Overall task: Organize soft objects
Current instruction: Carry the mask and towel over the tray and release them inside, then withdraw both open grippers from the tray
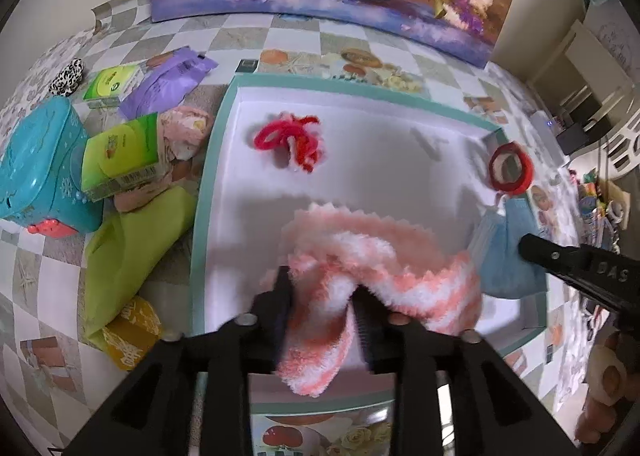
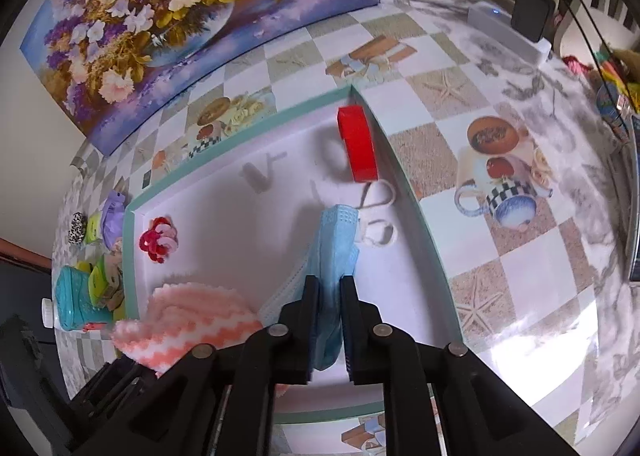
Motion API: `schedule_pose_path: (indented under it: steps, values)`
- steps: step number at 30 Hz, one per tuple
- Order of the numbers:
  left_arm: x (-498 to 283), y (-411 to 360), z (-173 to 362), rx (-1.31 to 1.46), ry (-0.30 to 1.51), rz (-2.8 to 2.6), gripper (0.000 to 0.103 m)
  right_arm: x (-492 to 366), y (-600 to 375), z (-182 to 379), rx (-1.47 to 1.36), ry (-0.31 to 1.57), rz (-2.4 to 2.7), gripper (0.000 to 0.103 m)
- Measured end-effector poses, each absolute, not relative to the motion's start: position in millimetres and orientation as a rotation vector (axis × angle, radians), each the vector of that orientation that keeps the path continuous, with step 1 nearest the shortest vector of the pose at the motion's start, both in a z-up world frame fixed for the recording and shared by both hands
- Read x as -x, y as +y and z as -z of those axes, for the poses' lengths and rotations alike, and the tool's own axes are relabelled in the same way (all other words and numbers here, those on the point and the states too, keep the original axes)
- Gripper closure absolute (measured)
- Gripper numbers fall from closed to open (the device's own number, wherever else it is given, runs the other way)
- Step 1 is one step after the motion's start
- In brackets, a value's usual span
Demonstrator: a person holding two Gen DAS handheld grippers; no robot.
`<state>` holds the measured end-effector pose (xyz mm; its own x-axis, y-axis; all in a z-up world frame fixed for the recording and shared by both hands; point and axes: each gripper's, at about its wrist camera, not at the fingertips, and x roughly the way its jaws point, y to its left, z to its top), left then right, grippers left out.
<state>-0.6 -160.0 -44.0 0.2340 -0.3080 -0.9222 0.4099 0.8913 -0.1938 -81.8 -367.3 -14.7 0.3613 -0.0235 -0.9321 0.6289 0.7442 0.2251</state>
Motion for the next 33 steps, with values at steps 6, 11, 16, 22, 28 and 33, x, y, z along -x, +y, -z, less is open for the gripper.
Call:
schedule_pose_path:
  steps: [6, 11, 16, 22, 28, 33]
  values:
    - [-1.6, -153.6, 19.2, -0.044, 1.193, 0.514, 0.043, 84.0, -365.7, -3.9, -0.584, 1.094, 0.474, 0.065]
    - [-5.3, -144.0, 4.8, -0.017, 1.151, 0.491, 0.031, 84.9, -362.8, -18.2, -0.552, 1.061, 0.484, 0.063]
    - [-11.2, -132.4, -1.8, 0.013, 1.107, 0.444, 0.014, 82.5, -356.4, -23.5, -0.505, 1.059, 0.477, 0.038]
    - [-20.3, -113.2, -1.9, 0.062, 1.086, 0.352, 0.004, 74.5, -342.8, -20.1, -0.426, 1.088, 0.452, 0.023]
    - [-24.4, -100.0, -2.2, 0.087, 1.085, 0.295, 0.004, 70.5, -333.6, -19.1, -0.401, 1.088, 0.425, 0.0]
    - [-26.6, -91.7, -3.8, 0.103, 1.09, 0.263, 0.004, 68.6, -328.3, -16.6, -0.393, 1.086, 0.407, 0.0]
